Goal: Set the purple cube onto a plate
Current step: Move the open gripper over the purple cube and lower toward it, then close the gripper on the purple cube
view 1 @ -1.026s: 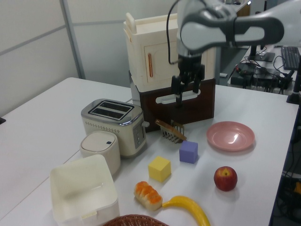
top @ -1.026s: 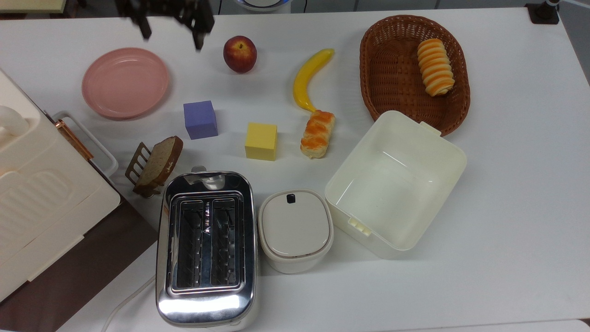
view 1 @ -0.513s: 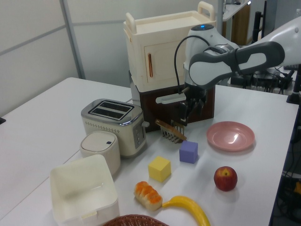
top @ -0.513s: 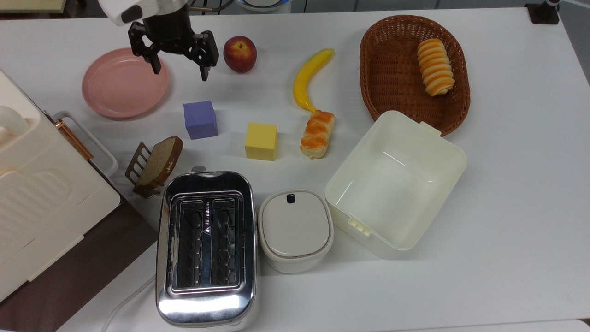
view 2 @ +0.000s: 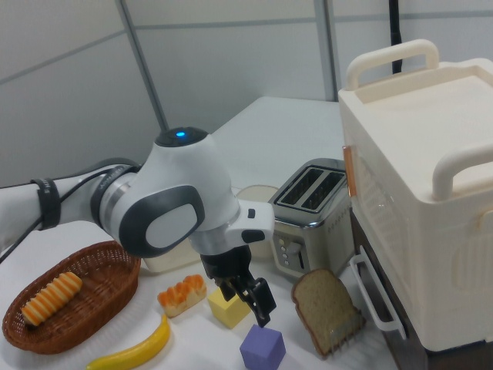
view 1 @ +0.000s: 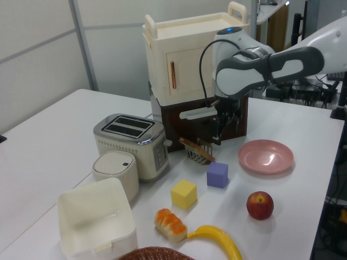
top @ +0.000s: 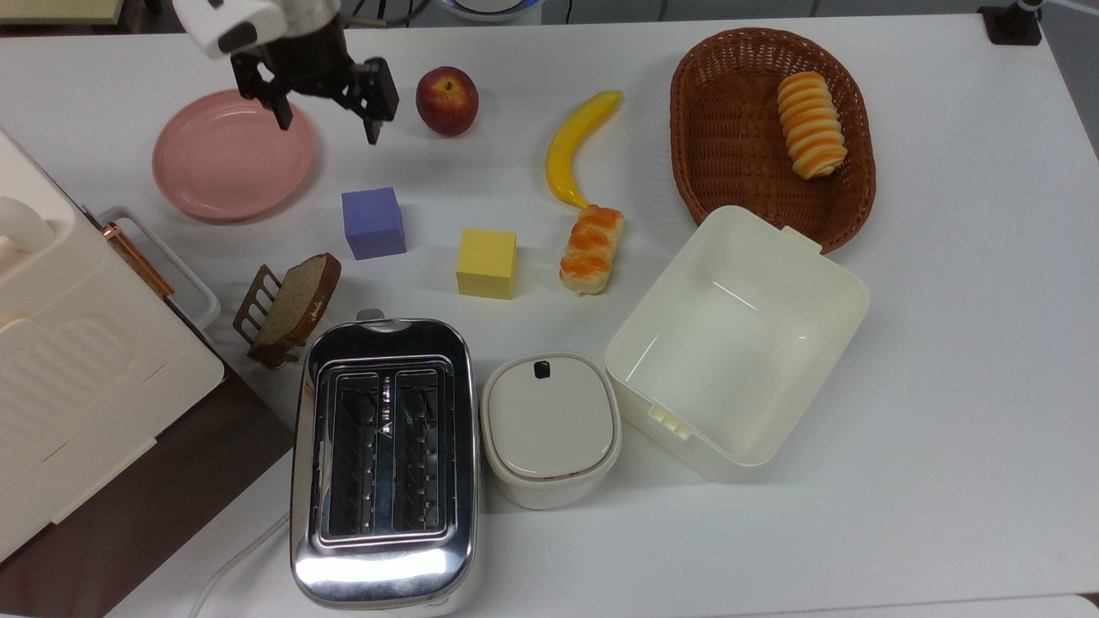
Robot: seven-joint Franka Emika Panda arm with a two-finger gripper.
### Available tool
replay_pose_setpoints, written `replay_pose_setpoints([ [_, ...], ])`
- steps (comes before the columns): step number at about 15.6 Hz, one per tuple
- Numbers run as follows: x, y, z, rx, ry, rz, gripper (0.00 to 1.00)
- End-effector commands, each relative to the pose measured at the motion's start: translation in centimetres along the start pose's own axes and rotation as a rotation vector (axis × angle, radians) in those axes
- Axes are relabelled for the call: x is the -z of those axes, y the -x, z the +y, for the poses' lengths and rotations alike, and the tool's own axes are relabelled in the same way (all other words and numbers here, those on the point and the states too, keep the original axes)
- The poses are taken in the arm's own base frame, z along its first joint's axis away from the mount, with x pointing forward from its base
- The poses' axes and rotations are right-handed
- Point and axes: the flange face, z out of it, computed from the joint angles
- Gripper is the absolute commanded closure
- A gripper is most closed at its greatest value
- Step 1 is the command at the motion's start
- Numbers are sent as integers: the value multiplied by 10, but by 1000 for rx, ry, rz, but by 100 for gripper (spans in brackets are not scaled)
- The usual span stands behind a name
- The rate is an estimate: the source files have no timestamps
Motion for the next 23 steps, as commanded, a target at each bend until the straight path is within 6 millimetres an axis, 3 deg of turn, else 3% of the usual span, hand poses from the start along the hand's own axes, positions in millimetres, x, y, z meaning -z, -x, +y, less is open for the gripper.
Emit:
replay_pose_setpoints([
  [1,-14,-10,-8,29,21,9,0],
  [7,-39,-9,-15,59,43,-20,0],
  [13,-84,-22,-22,116,107,-90,0],
  [16,-100,-23,-38,166,133,-115,0],
  [23,-107,-24,-41,183,146,-123,0],
])
